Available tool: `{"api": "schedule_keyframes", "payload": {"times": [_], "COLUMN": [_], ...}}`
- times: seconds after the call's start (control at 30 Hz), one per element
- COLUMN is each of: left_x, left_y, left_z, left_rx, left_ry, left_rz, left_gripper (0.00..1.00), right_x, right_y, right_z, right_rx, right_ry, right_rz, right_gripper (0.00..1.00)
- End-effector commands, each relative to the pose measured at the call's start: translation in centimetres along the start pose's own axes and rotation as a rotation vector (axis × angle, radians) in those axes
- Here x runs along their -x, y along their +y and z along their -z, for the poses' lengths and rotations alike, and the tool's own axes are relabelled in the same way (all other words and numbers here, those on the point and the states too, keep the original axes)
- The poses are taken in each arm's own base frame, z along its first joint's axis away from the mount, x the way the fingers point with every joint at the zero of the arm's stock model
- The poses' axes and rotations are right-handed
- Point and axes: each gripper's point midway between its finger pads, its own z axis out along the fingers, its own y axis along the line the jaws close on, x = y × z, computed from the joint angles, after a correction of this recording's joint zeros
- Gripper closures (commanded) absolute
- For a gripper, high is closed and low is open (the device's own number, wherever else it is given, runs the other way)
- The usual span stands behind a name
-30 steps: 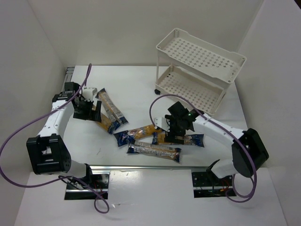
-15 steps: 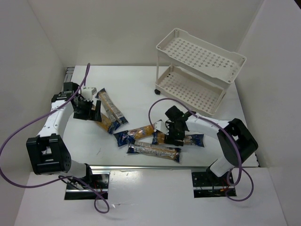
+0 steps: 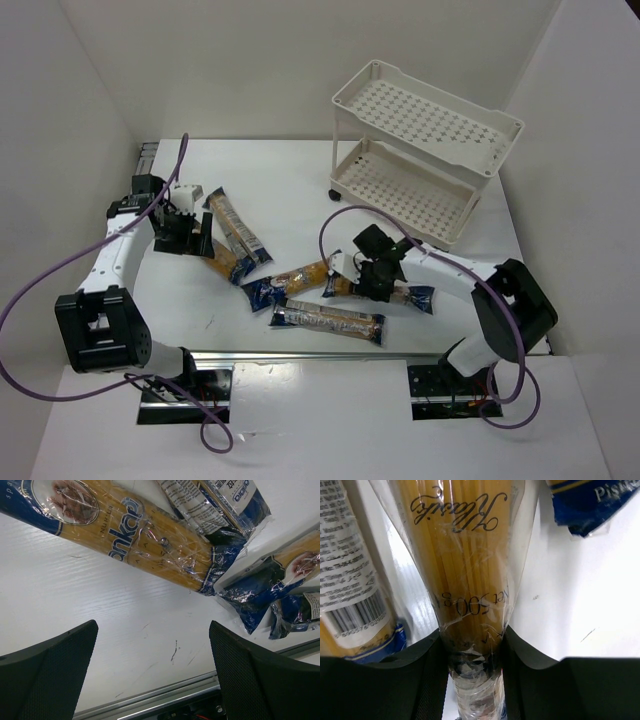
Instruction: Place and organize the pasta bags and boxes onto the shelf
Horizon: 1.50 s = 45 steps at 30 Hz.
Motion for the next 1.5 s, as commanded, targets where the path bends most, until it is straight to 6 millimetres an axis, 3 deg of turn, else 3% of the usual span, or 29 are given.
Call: {"api": "schedule_keyframes", "payload": {"times": [0.0, 0.17, 0.23, 0.33, 0.4, 0.5, 0.53, 0.6, 0.63, 0.87, 0.97, 1.17, 1.27, 1.3, 1.47], "left_x": [1.0, 1.2, 1.2, 1.2, 1.2, 1.2, 1.2, 1.2, 1.2, 1.4, 1.4, 1.3, 1.2, 1.2, 1.1], "left_y": [-0.3, 0.0, 0.2, 0.2, 0.2, 0.2, 0.2, 0.2, 0.3, 0.4, 0.4, 0.4, 0.5, 0.5, 0.6], "left_z": [1.4, 1.4, 1.4, 1.4, 1.4, 1.4, 1.4, 1.4, 1.6, 2.1, 2.1, 1.8, 1.6, 1.6, 1.4], "left_rx": [0.007, 0.018, 0.027, 0.027, 0.027, 0.027, 0.027, 0.027, 0.038, 0.050, 0.050, 0.048, 0.046, 0.046, 0.043], "left_ry": [-0.056, -0.063, -0.060, -0.060, -0.060, -0.060, -0.060, -0.060, -0.067, -0.073, -0.073, -0.064, -0.056, -0.056, -0.047], "left_rz": [0.008, -0.004, -0.004, -0.004, -0.004, -0.004, -0.004, -0.004, -0.006, -0.027, -0.027, -0.024, -0.031, -0.031, -0.028], "left_gripper": [0.01, 0.01, 0.01, 0.01, 0.01, 0.01, 0.01, 0.01, 0.01, 0.01, 0.01, 0.01, 0.01, 0.01, 0.01], "right_x": [4.3, 8.2, 8.5, 8.8, 7.7, 8.5, 7.9, 8.4, 7.1, 8.1, 7.5, 4.8, 4.0, 3.8, 1.9], "right_y": [-3.2, -7.1, -8.6, -13.3, -16.3, -19.1, -20.3, -22.9, -24.6, -29.1, -30.4, -32.3, -32.4, -32.4, -34.0], "right_z": [4.4, 10.2, 11.5, 14.4, 15.5, 16.7, 15.9, 16.8, 15.8, 15.8, 16.3, 14.1, 13.3, 12.7, 12.0], "right_rx": [-0.124, -0.299, -0.368, -0.621, -0.787, -0.931, -0.954, -1.014, -1.021, -1.136, -1.171, -1.180, -1.165, -1.157, -1.143], "right_ry": [-0.136, -0.260, -0.259, -0.236, -0.139, -0.129, -0.083, -0.114, -0.085, -0.103, -0.090, 0.000, 0.033, 0.040, 0.059], "right_rz": [-0.061, -0.102, -0.111, -0.098, -0.087, -0.108, -0.120, -0.186, -0.228, -0.235, -0.227, -0.234, -0.247, -0.244, -0.334], "right_gripper": [1.00, 1.00, 1.00, 1.00, 1.00, 1.00, 1.00, 1.00, 1.00, 1.00, 1.00, 1.00, 0.91, 0.83, 0.83]}}
